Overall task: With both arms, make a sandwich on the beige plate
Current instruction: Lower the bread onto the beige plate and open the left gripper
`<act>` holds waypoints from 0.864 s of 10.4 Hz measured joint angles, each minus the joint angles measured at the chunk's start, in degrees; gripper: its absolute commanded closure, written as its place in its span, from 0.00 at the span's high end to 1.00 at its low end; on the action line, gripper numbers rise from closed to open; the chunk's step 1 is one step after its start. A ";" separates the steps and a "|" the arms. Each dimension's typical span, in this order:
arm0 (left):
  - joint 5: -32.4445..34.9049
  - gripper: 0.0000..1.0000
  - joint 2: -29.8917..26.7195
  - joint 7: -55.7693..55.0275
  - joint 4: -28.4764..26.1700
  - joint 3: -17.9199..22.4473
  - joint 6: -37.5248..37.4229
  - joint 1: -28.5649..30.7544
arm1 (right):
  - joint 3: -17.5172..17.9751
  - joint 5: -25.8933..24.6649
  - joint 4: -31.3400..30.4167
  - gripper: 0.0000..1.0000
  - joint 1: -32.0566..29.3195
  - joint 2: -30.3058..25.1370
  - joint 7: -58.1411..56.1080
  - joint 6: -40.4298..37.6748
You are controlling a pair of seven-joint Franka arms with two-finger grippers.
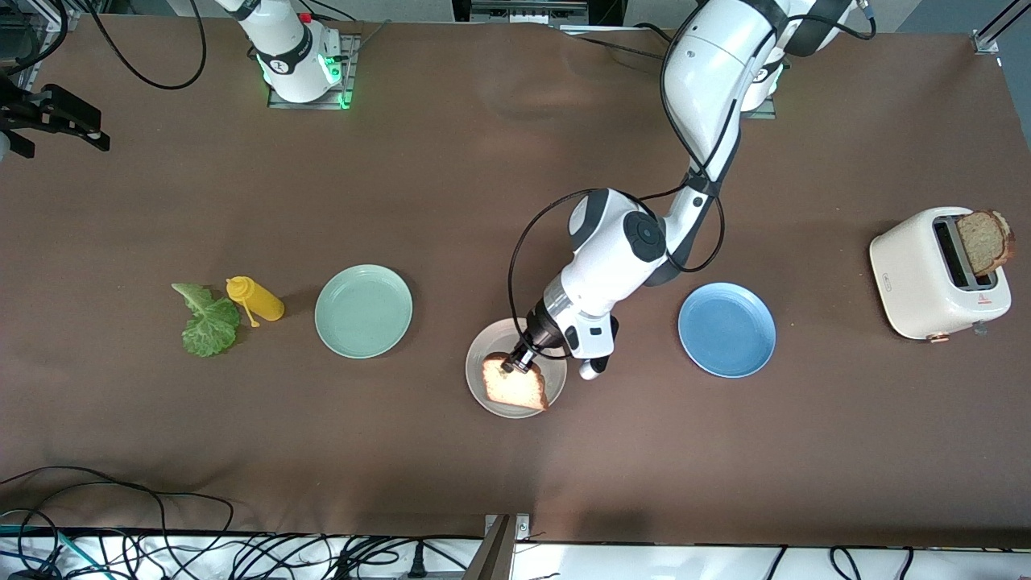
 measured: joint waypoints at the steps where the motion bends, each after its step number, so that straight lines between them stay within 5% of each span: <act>1: 0.00 0.00 0.26 -0.23 0.28 0.00 0.05 -0.21 | 0.09 0.00 0.00 1.00 0.01 0.10 -0.01 -0.28; 7: 0.00 0.00 1.89 -0.68 0.36 0.06 0.06 -0.61 | 0.74 -0.75 -0.01 1.00 2.45 1.97 -0.04 -1.57; 9: 0.00 0.17 2.42 -0.67 0.36 0.13 0.12 -0.61 | 1.38 -0.75 -0.01 1.00 2.73 2.63 0.01 -1.72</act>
